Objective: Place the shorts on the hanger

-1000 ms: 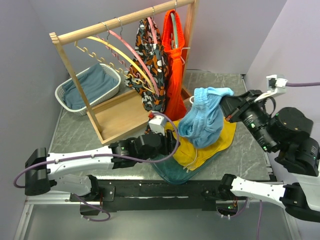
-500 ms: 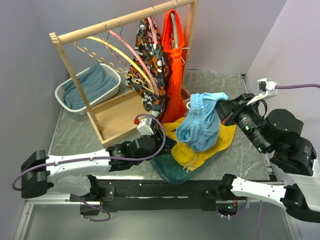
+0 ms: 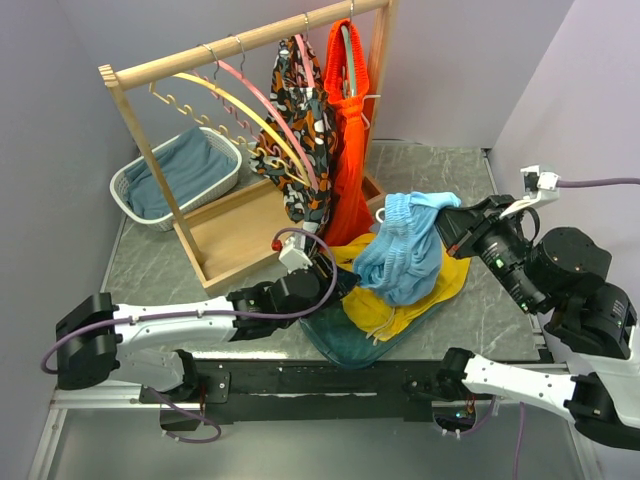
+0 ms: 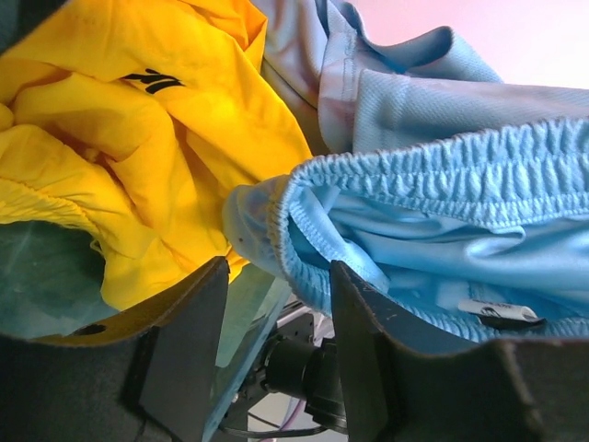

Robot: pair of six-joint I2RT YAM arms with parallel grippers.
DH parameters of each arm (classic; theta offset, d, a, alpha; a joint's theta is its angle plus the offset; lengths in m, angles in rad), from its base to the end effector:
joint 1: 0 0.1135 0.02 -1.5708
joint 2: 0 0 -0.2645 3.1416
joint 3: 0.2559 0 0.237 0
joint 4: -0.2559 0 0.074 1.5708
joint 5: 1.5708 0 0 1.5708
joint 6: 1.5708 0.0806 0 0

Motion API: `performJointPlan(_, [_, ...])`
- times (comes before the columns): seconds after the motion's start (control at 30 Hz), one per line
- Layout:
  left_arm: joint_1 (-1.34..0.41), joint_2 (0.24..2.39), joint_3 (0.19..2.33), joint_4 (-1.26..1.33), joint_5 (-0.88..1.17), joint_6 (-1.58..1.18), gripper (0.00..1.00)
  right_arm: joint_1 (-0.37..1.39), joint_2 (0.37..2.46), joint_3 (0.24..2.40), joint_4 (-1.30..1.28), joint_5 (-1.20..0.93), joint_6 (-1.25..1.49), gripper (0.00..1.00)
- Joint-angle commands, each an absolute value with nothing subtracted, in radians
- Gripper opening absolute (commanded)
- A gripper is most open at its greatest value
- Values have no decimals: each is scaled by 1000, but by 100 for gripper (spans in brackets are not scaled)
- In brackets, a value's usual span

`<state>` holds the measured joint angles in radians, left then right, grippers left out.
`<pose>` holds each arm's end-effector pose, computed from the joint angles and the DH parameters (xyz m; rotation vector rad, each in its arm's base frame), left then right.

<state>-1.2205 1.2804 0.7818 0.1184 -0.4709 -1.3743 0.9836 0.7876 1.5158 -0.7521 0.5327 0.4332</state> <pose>0.1406 -0.2784 0.2559 -0.5021 2.0701 -1.2349 0.0939 0.0672 0.4949 -0.0242 1.6329 0.6755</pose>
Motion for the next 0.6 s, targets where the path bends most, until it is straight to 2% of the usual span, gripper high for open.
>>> performJointPlan(0.0, [-1212, 1324, 816, 190, -489, -1376, 54, 980, 762, 1506, -680, 534, 448, 0])
performJointPlan(0.17, [-1206, 1446, 865, 245, -471, -1358, 55, 980, 749, 1493, -678, 538, 453, 0])
performJointPlan(0.23, [-1201, 1472, 839, 346, -459, -1355, 52, 979, 744, 1493, -683, 543, 456, 0])
performJointPlan(0.3, [-1183, 1485, 827, 405, -436, -1339, 36, 979, 738, 1485, -683, 545, 456, 0])
performJointPlan(0.33, [-1171, 1477, 827, 411, -430, -1306, 18, 980, 732, 1482, -687, 551, 456, 0])
performJointPlan(0.4, [-1160, 1405, 866, 339, -437, -1258, 1, 979, 721, 1462, -696, 561, 465, 0])
performJointPlan(0.57, [-1158, 1125, 1011, -186, -595, -1054, 1, 979, 628, 1324, -742, 640, 521, 0])
